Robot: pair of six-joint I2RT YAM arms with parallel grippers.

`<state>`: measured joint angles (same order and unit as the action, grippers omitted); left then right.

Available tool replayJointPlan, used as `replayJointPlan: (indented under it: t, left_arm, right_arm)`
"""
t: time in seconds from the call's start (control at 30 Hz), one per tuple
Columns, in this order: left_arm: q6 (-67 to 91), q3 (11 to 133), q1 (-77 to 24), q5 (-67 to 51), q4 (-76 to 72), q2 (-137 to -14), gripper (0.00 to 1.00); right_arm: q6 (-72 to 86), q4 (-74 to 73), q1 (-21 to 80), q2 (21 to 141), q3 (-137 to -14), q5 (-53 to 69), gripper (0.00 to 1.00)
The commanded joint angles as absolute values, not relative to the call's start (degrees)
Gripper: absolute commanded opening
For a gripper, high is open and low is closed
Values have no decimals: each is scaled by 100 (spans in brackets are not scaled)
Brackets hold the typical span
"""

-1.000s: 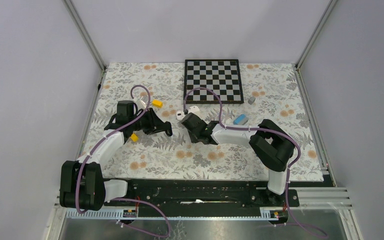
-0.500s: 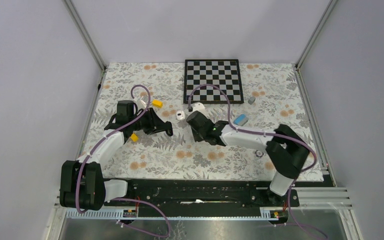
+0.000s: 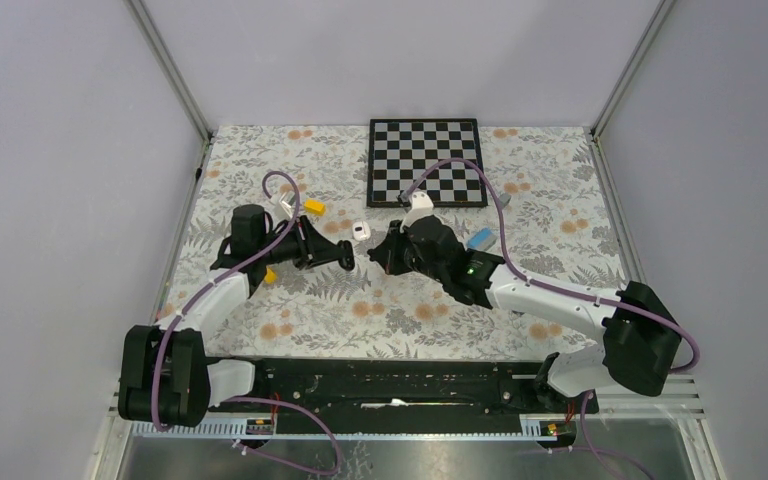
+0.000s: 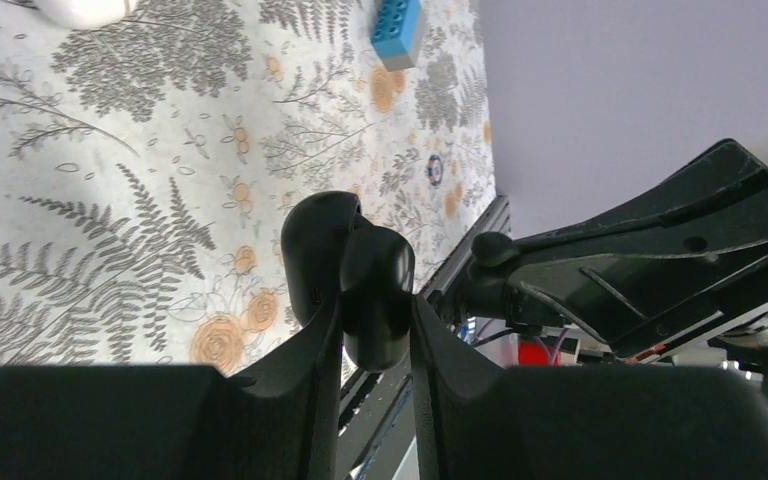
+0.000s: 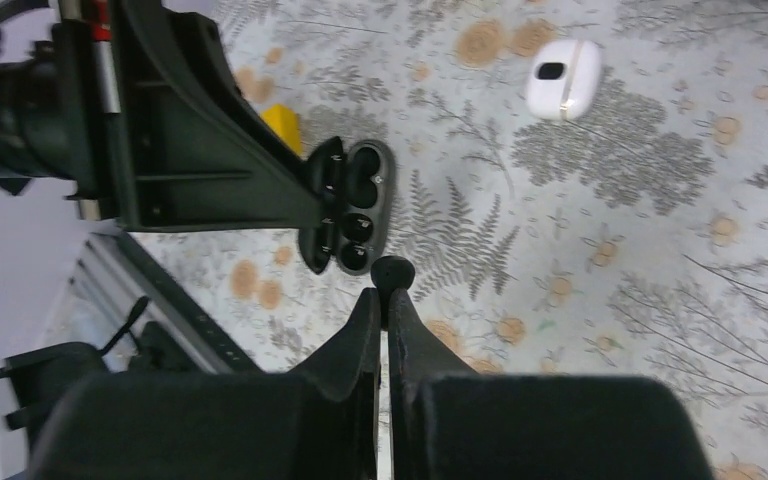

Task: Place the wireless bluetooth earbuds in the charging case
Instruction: Pick up the earbud from the center of the board, then place the earbud in the charging case.

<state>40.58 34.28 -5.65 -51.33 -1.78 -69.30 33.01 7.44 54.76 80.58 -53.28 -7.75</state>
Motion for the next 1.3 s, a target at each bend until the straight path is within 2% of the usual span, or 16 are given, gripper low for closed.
replayJointPlan:
  t: [0.0,0.37,1.27]
  left_arm:
    - [4569,3258,-545,-5636,-1364,-6738,0]
    - [4724,3177,-545,-5694,-1558,-6515,0]
    - [4764,3118,-541,-5732,-1582,-6344,0]
  right_arm:
    - [3668,1452,5495,7991,-5383,-313,0]
    - [4118,1615,5506,8443,-5541,-19,0]
    - [4164,1810,5502,8891,-5714,-213,0]
